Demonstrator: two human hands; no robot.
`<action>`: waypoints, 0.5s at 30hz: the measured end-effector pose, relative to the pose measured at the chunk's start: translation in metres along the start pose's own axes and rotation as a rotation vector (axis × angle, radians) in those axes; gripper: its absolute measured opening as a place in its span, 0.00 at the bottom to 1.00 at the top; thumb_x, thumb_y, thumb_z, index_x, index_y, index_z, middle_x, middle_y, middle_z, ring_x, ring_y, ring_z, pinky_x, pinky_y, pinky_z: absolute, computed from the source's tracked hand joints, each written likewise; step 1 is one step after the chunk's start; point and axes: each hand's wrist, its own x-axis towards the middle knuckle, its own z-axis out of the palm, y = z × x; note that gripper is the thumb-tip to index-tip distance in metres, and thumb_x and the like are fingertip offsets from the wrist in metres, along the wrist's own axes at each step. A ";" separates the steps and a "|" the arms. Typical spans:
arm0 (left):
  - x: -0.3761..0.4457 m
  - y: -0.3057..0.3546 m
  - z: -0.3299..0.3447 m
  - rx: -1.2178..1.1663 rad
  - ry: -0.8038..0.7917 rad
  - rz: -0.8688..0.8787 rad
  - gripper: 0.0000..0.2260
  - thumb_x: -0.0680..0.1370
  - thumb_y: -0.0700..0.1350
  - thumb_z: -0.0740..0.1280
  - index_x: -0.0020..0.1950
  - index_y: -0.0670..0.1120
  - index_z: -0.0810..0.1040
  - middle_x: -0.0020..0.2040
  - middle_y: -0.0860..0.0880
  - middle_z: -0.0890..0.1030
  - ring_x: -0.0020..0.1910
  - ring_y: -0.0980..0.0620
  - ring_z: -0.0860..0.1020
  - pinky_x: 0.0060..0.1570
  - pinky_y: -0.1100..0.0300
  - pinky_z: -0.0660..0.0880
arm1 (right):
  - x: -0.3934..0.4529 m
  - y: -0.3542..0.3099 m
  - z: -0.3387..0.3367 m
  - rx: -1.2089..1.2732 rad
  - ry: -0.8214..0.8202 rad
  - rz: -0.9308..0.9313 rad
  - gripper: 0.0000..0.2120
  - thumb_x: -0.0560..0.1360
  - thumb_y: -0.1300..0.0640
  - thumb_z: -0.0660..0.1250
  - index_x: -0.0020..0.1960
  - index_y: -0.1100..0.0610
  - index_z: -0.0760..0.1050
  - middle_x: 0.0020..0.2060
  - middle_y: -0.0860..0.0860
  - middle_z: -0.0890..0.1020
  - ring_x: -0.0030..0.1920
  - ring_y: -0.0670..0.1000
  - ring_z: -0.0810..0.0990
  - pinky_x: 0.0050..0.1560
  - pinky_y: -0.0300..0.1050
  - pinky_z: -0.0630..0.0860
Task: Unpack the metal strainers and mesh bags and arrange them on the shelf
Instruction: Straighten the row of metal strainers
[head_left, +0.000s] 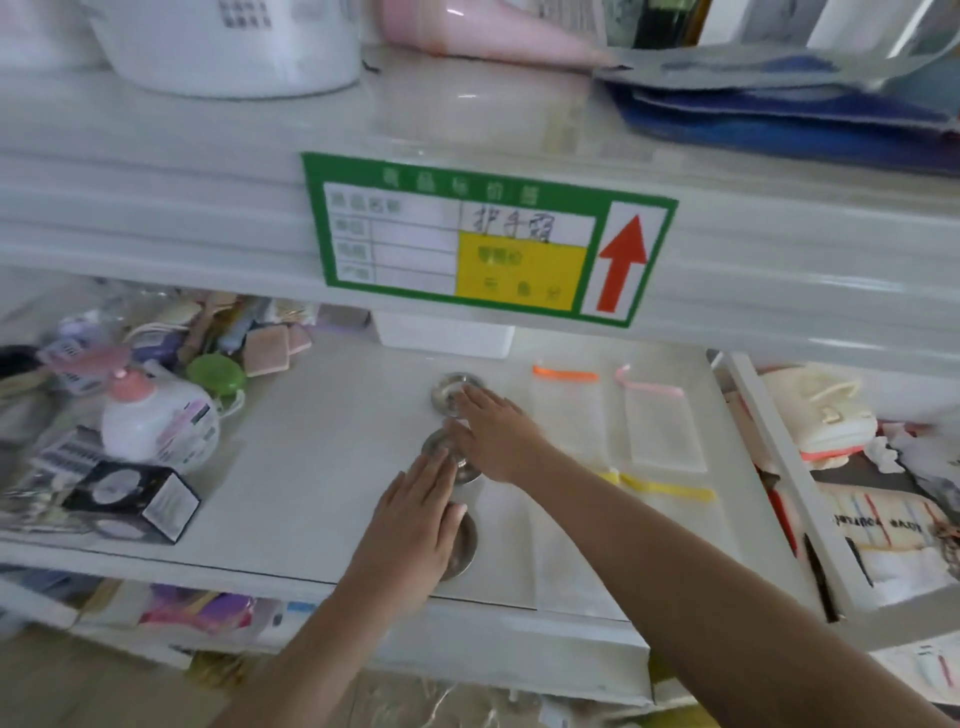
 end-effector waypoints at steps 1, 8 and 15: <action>0.004 0.000 0.000 -0.009 0.004 0.000 0.30 0.81 0.57 0.45 0.79 0.43 0.61 0.80 0.46 0.61 0.79 0.48 0.60 0.75 0.56 0.54 | 0.006 -0.001 0.005 -0.011 -0.037 0.019 0.24 0.83 0.46 0.52 0.75 0.56 0.64 0.78 0.54 0.62 0.78 0.55 0.59 0.74 0.54 0.60; 0.016 -0.004 0.007 0.019 -0.077 0.004 0.30 0.81 0.56 0.45 0.80 0.41 0.56 0.81 0.45 0.57 0.80 0.46 0.54 0.75 0.48 0.58 | 0.015 -0.002 0.014 -0.043 -0.084 0.091 0.27 0.84 0.45 0.47 0.80 0.53 0.55 0.81 0.48 0.55 0.80 0.50 0.54 0.76 0.54 0.55; 0.022 -0.001 0.007 0.045 -0.062 -0.066 0.30 0.81 0.57 0.47 0.78 0.41 0.62 0.79 0.43 0.63 0.79 0.45 0.59 0.74 0.44 0.60 | 0.022 -0.004 0.017 -0.127 -0.107 0.082 0.25 0.84 0.47 0.47 0.79 0.54 0.59 0.81 0.50 0.53 0.80 0.51 0.50 0.76 0.56 0.57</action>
